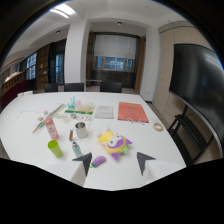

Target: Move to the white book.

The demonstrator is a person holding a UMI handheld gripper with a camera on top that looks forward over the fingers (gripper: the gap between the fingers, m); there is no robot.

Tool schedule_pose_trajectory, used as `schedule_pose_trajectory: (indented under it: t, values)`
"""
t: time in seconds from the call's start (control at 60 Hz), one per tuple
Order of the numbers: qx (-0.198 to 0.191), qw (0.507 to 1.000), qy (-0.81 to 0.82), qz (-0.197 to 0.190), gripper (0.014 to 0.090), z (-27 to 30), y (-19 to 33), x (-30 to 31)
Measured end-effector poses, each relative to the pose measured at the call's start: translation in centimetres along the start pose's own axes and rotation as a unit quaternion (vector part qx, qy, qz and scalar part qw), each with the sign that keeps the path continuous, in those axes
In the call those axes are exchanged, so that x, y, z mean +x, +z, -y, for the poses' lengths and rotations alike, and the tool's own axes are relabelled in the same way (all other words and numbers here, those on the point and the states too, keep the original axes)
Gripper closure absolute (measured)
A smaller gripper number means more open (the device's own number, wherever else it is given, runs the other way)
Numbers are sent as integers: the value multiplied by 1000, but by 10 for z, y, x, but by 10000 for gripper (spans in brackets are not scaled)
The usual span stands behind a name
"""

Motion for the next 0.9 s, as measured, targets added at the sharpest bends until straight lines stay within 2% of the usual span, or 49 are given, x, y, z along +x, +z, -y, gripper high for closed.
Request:
schedule_pose_trajectory:
  t: [0.35,0.5,0.717,0.9]
  values:
    - [-8,1000,5,-4,190,5,-1,-13]
    - [-3,1000,1,-1,189,31,29,-19]
    - [4,1000,-1,3,191,82,127,-23]
    - [3,1000,-11,1,190,131,252,-21]
